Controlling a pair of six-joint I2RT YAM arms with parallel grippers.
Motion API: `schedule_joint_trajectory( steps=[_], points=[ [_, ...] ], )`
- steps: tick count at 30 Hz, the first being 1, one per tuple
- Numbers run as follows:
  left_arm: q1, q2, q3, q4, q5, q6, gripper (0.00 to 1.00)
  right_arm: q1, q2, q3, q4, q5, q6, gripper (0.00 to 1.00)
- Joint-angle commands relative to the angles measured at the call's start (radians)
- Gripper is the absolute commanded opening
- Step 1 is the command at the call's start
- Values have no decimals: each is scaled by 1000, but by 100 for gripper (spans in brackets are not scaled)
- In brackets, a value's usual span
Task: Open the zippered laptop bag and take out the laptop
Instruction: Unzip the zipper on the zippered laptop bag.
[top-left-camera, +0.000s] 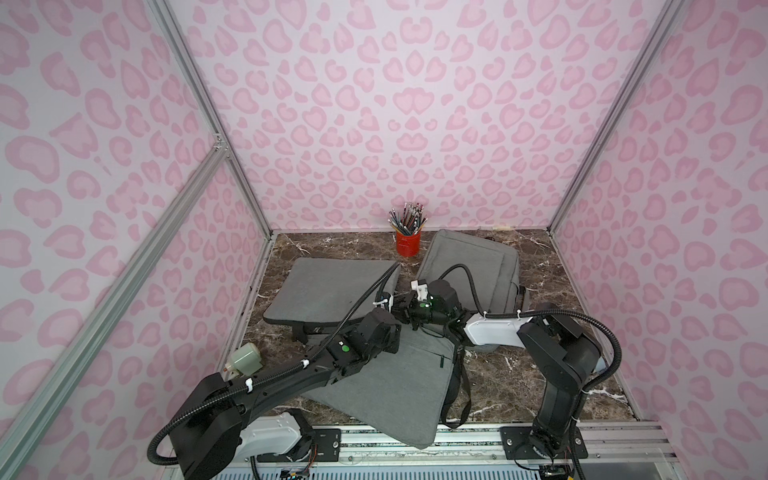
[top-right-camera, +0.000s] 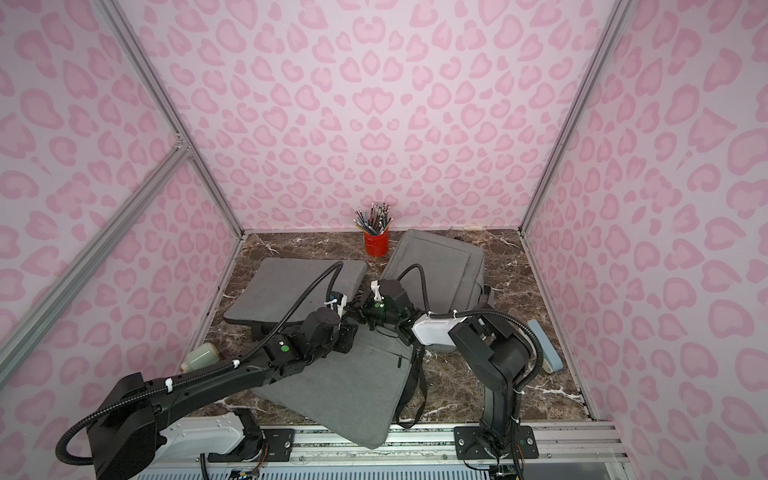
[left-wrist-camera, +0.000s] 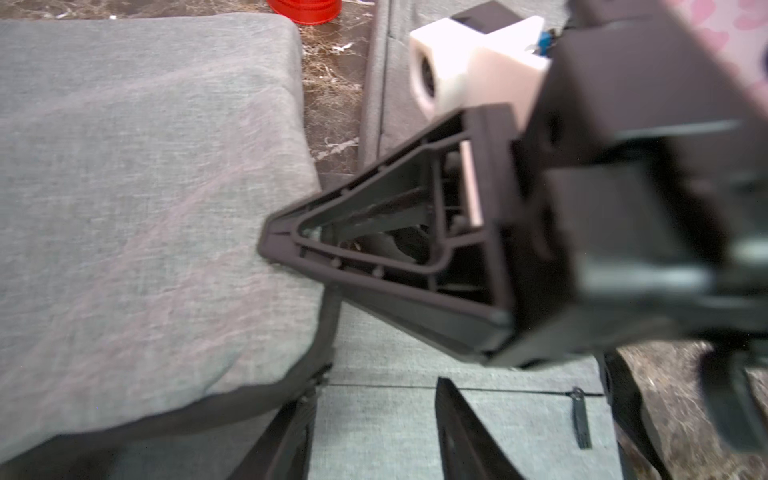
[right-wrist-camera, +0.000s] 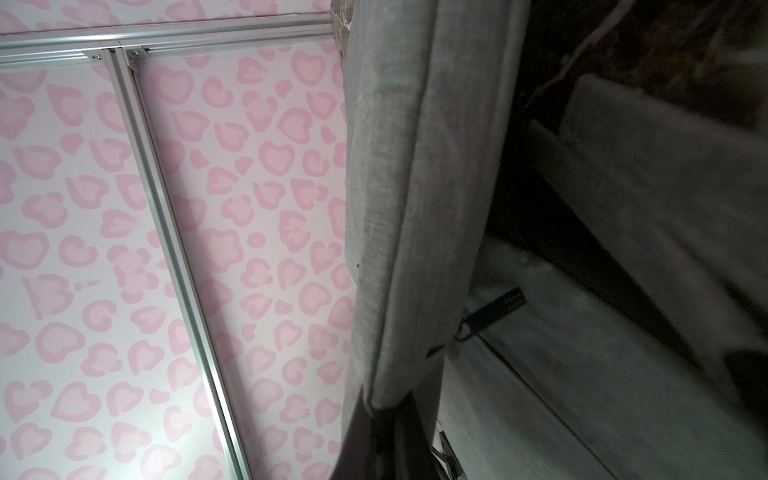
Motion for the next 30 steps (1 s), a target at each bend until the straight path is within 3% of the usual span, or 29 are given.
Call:
schedule_joint_trajectory(
  steps=[1,11,18,24,30],
  points=[
    [0,13,-9,105,-30,-13,46,0,-6,-10,82,-3,13,0],
    [41,41,-77,280,67,14,36,-3,-6,-13,78,1,8,0],
    [78,77,-136,482,203,72,21,-4,-3,-16,88,-5,14,0],
    [87,64,-152,508,229,112,2,-12,5,-21,95,-4,16,0],
    [95,17,-184,501,256,135,2,-24,18,-24,95,3,13,0]
  ],
)
